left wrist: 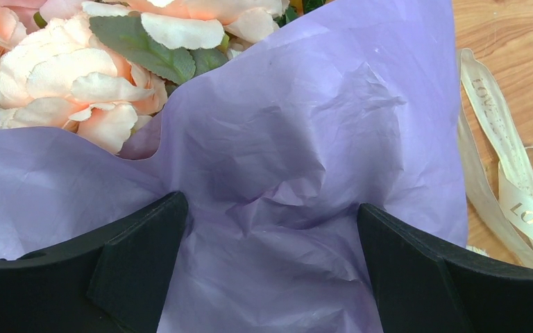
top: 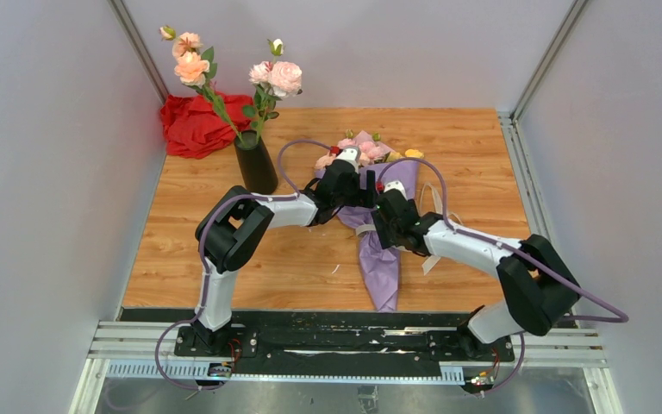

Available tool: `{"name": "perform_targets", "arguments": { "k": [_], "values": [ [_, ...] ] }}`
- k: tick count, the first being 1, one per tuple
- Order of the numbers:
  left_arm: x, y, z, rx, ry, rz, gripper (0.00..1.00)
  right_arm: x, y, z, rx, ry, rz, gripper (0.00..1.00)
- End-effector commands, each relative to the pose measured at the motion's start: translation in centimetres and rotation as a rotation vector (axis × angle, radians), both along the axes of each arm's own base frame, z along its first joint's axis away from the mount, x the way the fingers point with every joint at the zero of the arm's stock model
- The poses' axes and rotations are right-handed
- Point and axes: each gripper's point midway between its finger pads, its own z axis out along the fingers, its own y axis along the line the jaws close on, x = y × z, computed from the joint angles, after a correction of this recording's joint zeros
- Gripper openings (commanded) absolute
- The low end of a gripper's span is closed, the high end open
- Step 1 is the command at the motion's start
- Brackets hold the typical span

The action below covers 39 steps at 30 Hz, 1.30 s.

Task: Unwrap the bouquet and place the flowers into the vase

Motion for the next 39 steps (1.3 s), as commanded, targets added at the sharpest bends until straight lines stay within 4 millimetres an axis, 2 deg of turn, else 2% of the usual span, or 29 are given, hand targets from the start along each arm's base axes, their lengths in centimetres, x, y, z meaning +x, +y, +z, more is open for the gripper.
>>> {"name": "perform_targets", "arguments": {
  "k": [1,4,7,9,10,12,15,17,18,23,26,28,31,33,36,39],
  "values": [
    [-1.5,0.7,-2.1,0.045,0.062,-0.030,1.00,0.3,0.4,-1.1,-0.028,0.060,0.001,0.68],
    [-1.5,0.7,-2.0,0.047,0.060,-0.028,1.00,1.3,0.5,-1.1,-0.056,0.058,-0.013,0.61],
    [-1.5,0.7,-2.0,0.046,0.060,-0.029,1.00,2.1,0.9,-0.2,-0.042,0.032,-0.020,0.32],
    [-1.5,0.7,-2.0,0.047,0.060,-0.028,1.00,2.4,1.1,0.5,-0.026,0.013,-0.026,0.07],
    [-1.5,0.7,-2.0,0.047,0.060,-0.028,1.00,2.5,1.1,0.9,-0.017,0.001,-0.031,0.00],
    [-1.5,0.7,-2.0,0.046,0.060,-0.029,1.00,2.6,1.0,2.0,0.006,-0.027,-0.043,0.00],
    [-1.4,0.7,-1.9,0.045,0.059,-0.029,1.00,2.9,0.1,4.9,0.060,-0.097,-0.075,0.00],
    [-1.5,0.7,-2.0,0.045,0.060,-0.030,1.00,3.5,-1.3,7.7,0.130,-0.152,-0.111,0.00],
    [-1.5,0.7,-2.0,0.046,0.060,-0.029,1.00,3.5,-1.9,9.9,0.198,-0.190,-0.120,0.00],
    [-1.5,0.7,-1.9,0.045,0.060,-0.032,1.00,4.2,-8.5,18.6,0.336,-0.405,-0.251,0.00],
    [-1.5,0.7,-2.0,0.042,0.064,-0.031,1.00,3.5,-10.8,21.6,0.335,-0.463,-0.283,0.00],
    [-1.5,0.5,-2.1,0.039,0.066,-0.035,1.00,3.3,-10.8,21.6,0.344,-0.453,-0.267,0.00],
    [-1.5,0.4,-2.2,0.036,0.071,-0.039,1.00,3.3,-9.8,18.6,0.362,-0.370,-0.246,0.00],
    [-1.5,0.5,-2.2,0.040,0.068,-0.034,1.00,3.4,-10.2,17.1,0.356,-0.357,-0.285,0.00],
    [-1.5,0.7,-2.2,0.042,0.067,-0.031,1.00,3.5,-11.5,16.9,0.366,-0.405,-0.348,0.00],
    [-1.5,0.7,-2.2,0.040,0.070,-0.032,1.00,3.3,-13.1,17.6,0.350,-0.453,-0.417,0.02]
  ]
}}
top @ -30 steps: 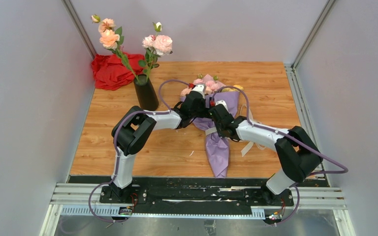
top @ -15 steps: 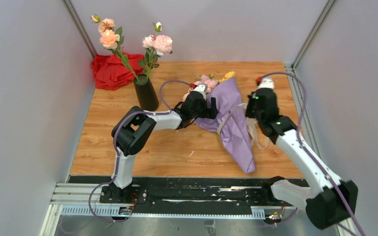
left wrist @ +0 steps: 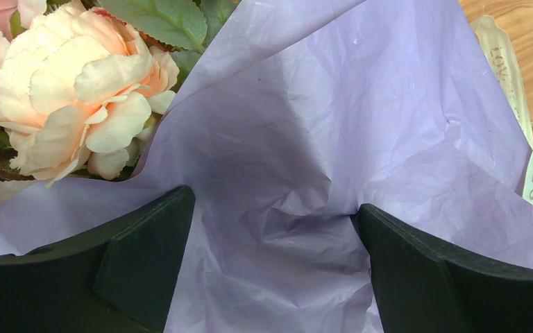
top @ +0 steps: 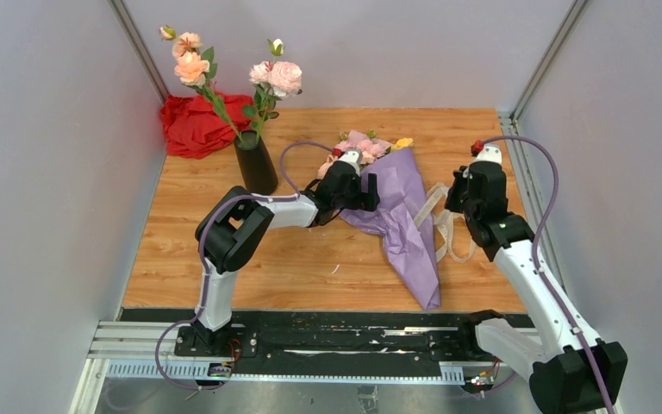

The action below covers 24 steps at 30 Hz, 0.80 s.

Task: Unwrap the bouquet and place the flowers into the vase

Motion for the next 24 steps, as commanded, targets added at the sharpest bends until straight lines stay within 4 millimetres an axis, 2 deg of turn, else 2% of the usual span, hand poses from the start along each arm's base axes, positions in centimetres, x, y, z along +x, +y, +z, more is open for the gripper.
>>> {"name": "perform_targets", "arguments": {
  "k": [1,4,5,7,9,14,21,23,24],
  "values": [
    [-0.7,0.8,-1.8,0.042,0.041,-0.008,1.00,-0.1,-2.8,1.8,-0.005,-0.077,-0.129,0.07],
    [-0.7,0.8,-1.7,0.040,0.041,-0.009,1.00,-0.5,-3.7,0.3,-0.043,-0.037,-0.166,0.42],
    [-0.7,0.8,-1.7,0.040,0.041,-0.008,1.00,-0.7,-3.8,-0.5,-0.047,-0.023,-0.171,0.49],
    [-0.7,0.8,-1.6,0.040,0.039,-0.009,1.00,-0.9,-3.7,-2.0,-0.043,0.002,-0.174,0.61],
    [-0.8,0.9,-1.6,0.040,0.039,-0.009,1.00,-0.9,-3.2,-3.3,-0.026,0.024,-0.153,0.65],
    [-0.8,1.0,-1.5,0.041,0.037,-0.007,1.00,-0.5,-1.3,-6.2,0.006,0.123,-0.073,0.64],
    [-0.8,1.2,-1.2,0.043,0.029,-0.001,1.00,-0.9,-0.8,-10.5,0.056,0.265,-0.093,0.60],
    [-0.8,1.2,-1.1,0.041,0.028,-0.001,1.00,-1.1,-0.2,-11.7,0.108,0.285,-0.083,0.49],
    [-0.9,1.2,-1.1,0.042,0.030,-0.003,1.00,-1.2,0.0,-12.3,0.130,0.294,-0.082,0.36]
  ]
}}
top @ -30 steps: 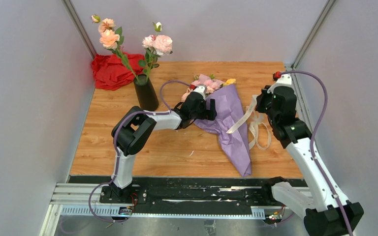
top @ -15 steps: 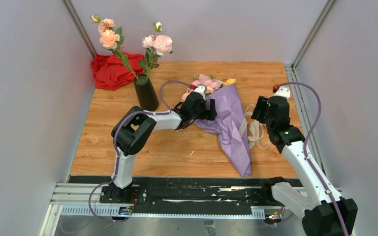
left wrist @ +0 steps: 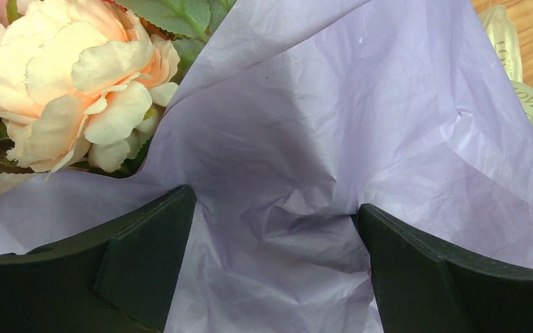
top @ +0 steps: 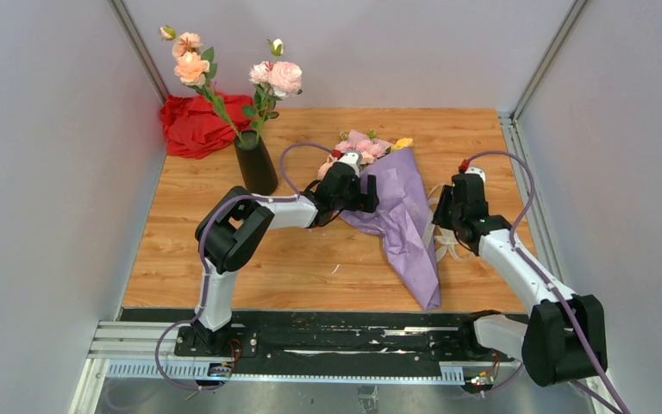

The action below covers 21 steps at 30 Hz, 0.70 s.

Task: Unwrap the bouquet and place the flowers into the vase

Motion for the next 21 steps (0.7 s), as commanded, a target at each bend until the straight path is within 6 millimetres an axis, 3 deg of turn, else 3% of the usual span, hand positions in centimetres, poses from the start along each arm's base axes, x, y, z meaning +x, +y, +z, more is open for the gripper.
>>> {"name": "perform_targets", "arguments": {
  "k": [1,2,3,4,11,21],
  "values": [
    [-0.6,1.1,-0.8,0.036,0.023,-0.002,1.00,-0.8,0.7,-2.5,0.116,0.048,-0.027,0.25],
    [-0.6,1.1,-0.7,0.036,0.023,-0.001,1.00,-0.9,0.8,-3.1,0.125,0.055,-0.028,0.18],
    [-0.6,1.1,-0.7,0.035,0.023,-0.001,1.00,-1.1,0.8,-3.6,0.134,0.063,-0.031,0.04],
    [-0.6,1.1,-0.6,0.034,0.021,-0.002,1.00,-1.3,0.9,-4.1,0.146,0.072,-0.035,0.00],
    [-0.6,1.2,-0.7,0.034,0.025,-0.002,1.00,-2.4,1.4,-6.8,0.207,0.133,-0.035,0.00],
    [-0.6,1.2,-0.7,0.033,0.025,-0.004,1.00,-1.8,-1.3,-9.0,0.194,0.186,-0.150,0.00]
  ]
}}
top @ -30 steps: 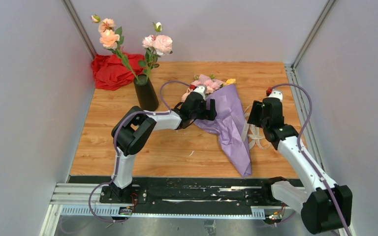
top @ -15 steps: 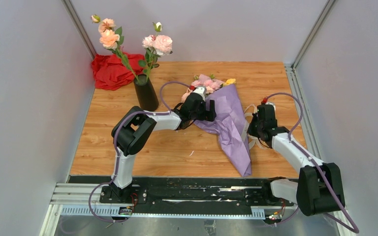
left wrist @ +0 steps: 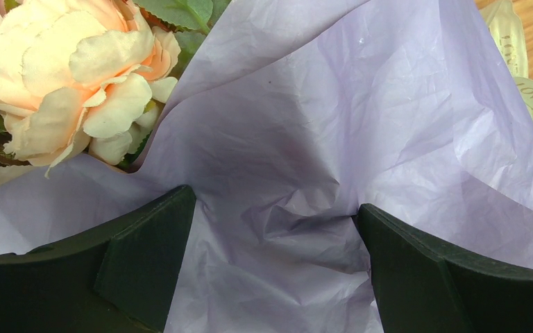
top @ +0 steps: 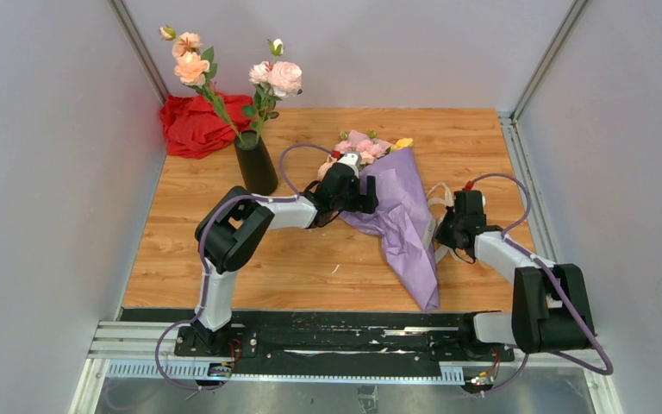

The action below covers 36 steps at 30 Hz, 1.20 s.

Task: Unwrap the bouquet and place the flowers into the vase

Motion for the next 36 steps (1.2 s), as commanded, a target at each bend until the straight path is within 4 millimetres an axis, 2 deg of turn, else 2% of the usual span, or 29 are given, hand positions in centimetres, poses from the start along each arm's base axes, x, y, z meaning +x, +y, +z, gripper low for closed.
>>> {"name": "perform_targets", "arguments": {
  "k": [1,5,6,9,15,19,23,27,29,32,36],
  "values": [
    [-0.5,1.1,-0.4,0.030,0.018,-0.002,1.00,0.4,-1.6,-1.0,0.007,0.034,-0.072,0.00],
    [-0.5,1.3,-0.5,0.035,0.018,0.004,1.00,1.4,-2.6,-0.7,0.020,0.017,-0.113,0.00],
    [-0.5,1.3,-0.5,0.035,0.019,0.004,1.00,1.7,-3.6,-0.6,0.020,0.011,-0.146,0.00],
    [-0.4,1.3,-0.5,0.032,0.020,0.003,1.00,2.9,-5.0,0.2,0.019,-0.009,-0.186,0.00],
    [-0.4,1.5,-0.5,0.037,0.018,0.006,1.00,6.8,-8.1,1.7,0.006,-0.040,-0.259,0.00],
    [-0.4,1.6,-0.5,0.042,0.015,0.007,1.00,9.3,-8.7,2.5,0.009,-0.063,-0.270,0.00],
    [-0.2,1.5,-0.4,0.045,0.008,0.003,1.00,11.2,-7.7,4.2,0.040,-0.145,-0.235,0.00],
    [-0.5,1.1,0.2,0.019,-0.003,-0.018,1.00,10.9,-5.3,6.9,-0.075,-0.227,-0.165,0.00],
    [-0.9,1.0,0.7,0.026,-0.023,-0.038,1.00,10.6,-2.4,7.8,-0.096,-0.252,-0.076,0.08],
    [-1.9,0.6,2.3,0.083,-0.105,-0.065,1.00,10.7,0.0,8.0,-0.089,-0.262,-0.028,0.24],
    [-4.0,0.0,6.7,0.146,-0.259,-0.072,1.00,11.8,3.4,8.0,-0.018,-0.278,0.020,0.43]
  ]
}}
